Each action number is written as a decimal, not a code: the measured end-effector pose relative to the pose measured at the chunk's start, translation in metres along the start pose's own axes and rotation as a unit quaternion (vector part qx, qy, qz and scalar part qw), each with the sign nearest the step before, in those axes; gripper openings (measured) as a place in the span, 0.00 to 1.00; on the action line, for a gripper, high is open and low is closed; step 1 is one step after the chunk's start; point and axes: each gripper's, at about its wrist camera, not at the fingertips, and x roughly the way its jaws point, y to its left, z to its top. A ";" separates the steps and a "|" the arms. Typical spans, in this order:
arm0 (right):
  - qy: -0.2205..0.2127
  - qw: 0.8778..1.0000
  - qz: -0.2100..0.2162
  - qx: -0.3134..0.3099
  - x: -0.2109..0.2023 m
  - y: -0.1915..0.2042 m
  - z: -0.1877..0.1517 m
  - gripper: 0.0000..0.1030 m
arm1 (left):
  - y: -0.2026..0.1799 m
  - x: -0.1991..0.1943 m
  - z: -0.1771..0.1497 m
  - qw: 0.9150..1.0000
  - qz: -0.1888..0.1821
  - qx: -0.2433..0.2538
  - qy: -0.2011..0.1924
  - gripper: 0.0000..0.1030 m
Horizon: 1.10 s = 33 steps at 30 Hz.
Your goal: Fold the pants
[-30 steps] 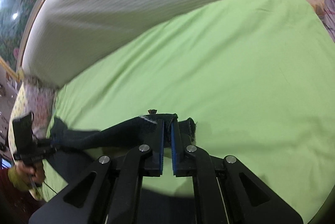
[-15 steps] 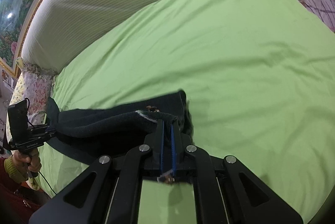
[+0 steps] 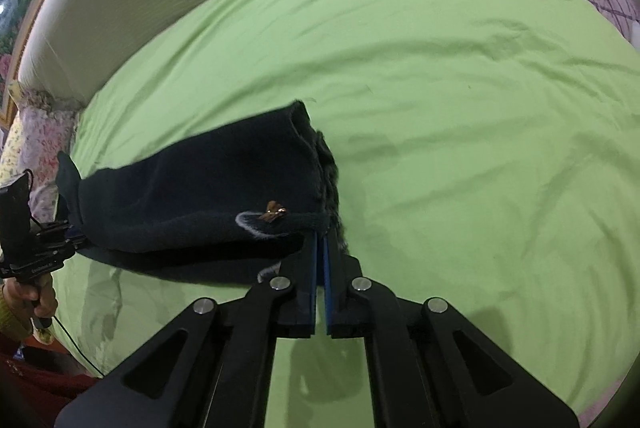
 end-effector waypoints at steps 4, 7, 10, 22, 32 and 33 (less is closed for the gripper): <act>0.005 1.000 -0.025 0.014 -0.004 -0.003 -0.002 0.04 | 0.000 0.006 -0.007 1.000 0.007 -0.010 0.023 0.26; -0.012 0.999 -0.020 0.034 -0.018 0.000 -0.002 0.04 | 0.005 0.002 -0.014 0.999 0.005 -0.028 0.024 0.38; -0.032 0.999 -0.012 0.038 -0.032 0.012 -0.002 0.08 | 0.011 -0.007 -0.019 0.998 -0.001 -0.063 0.020 0.50; -0.018 0.995 0.093 -0.033 -0.001 0.121 0.002 0.50 | 0.094 -0.059 -0.030 0.952 0.103 -0.286 -0.026 0.67; 0.052 0.962 0.211 -0.167 0.053 0.254 -0.007 0.50 | 0.153 -0.076 0.014 0.895 0.176 -0.409 -0.014 0.72; 0.060 0.955 0.225 -0.182 0.059 0.271 -0.009 0.50 | 0.156 -0.076 0.020 0.891 0.181 -0.415 -0.012 0.72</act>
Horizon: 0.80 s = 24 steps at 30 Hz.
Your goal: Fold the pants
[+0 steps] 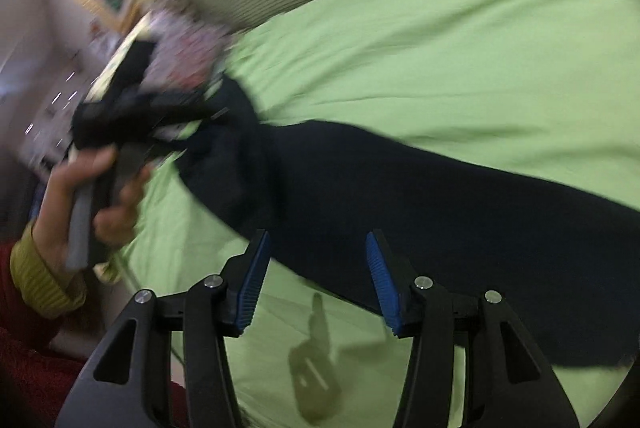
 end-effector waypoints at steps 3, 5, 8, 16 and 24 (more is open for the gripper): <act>0.024 0.998 0.033 -0.039 0.032 0.028 0.010 0.50 | -0.009 0.005 0.017 0.999 0.033 0.001 0.001 0.75; 0.039 0.997 0.036 -0.059 0.053 0.041 0.014 0.50 | -0.017 0.014 0.024 0.998 0.061 0.007 0.008 0.75; 0.053 0.996 0.026 -0.070 0.083 0.048 0.022 0.50 | -0.022 0.026 0.031 0.996 0.093 0.010 0.013 0.75; 0.095 0.991 0.014 -0.093 0.124 0.051 0.023 0.37 | 0.000 0.039 0.028 0.994 0.105 0.009 0.005 0.22; 0.077 0.990 0.016 -0.114 0.117 0.066 0.025 0.06 | 0.062 0.004 0.011 0.994 -0.077 -0.059 -0.051 0.07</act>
